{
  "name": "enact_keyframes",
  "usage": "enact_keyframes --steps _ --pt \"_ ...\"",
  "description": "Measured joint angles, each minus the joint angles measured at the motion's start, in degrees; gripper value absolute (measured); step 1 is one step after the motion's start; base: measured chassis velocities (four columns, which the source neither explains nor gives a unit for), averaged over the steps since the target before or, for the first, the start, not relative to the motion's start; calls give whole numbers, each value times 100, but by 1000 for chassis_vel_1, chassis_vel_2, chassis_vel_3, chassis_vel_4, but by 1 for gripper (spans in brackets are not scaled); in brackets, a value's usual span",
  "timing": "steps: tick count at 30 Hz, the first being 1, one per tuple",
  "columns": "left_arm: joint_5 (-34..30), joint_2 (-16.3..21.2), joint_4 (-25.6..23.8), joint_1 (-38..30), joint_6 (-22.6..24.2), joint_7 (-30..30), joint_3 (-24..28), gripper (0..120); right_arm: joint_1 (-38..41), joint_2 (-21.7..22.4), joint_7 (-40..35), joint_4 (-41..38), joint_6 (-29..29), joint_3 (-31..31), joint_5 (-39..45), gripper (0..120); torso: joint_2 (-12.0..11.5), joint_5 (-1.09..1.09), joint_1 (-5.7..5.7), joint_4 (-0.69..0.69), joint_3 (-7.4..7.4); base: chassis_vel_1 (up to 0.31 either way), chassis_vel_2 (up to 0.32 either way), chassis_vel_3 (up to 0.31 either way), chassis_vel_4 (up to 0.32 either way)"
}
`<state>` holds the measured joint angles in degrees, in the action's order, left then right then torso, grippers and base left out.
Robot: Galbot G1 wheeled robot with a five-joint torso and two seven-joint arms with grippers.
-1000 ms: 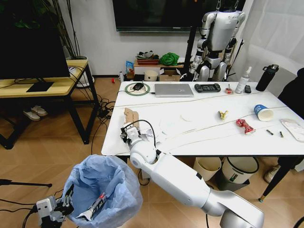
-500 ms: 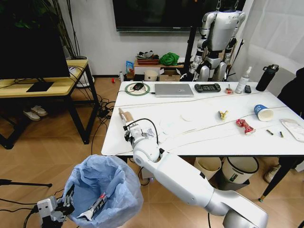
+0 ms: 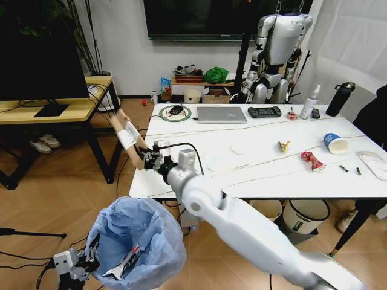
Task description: Pick up the trash bin and place the trash from the table into it.
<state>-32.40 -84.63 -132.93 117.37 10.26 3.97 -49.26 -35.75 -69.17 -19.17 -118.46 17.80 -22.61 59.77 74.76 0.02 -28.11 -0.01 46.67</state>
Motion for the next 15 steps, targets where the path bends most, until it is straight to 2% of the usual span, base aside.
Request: enact_keyframes --steps 3,4,7,15 --pt "-16 8 -14 -17 11 -3 -4 0 -353 752 165 -753 -51 -125 21 0 0 -2 1 -2 0 0 0 0 0" --pt "-16 8 -14 -17 11 -3 -4 0 -353 752 165 -753 -51 -125 21 0 0 -2 1 -2 0 0 0 0 0" --pt "-19 11 -25 -50 27 -21 5 0 -785 1245 306 -1139 -90 -173 -89 0 0 -1 1 -2 0 0 0 0 0" --pt "2 -10 -77 -120 95 -78 73 0 -1659 1612 530 -1345 -262 -188 -456 0 0 -2 1 -1 0 0 0 0 0"
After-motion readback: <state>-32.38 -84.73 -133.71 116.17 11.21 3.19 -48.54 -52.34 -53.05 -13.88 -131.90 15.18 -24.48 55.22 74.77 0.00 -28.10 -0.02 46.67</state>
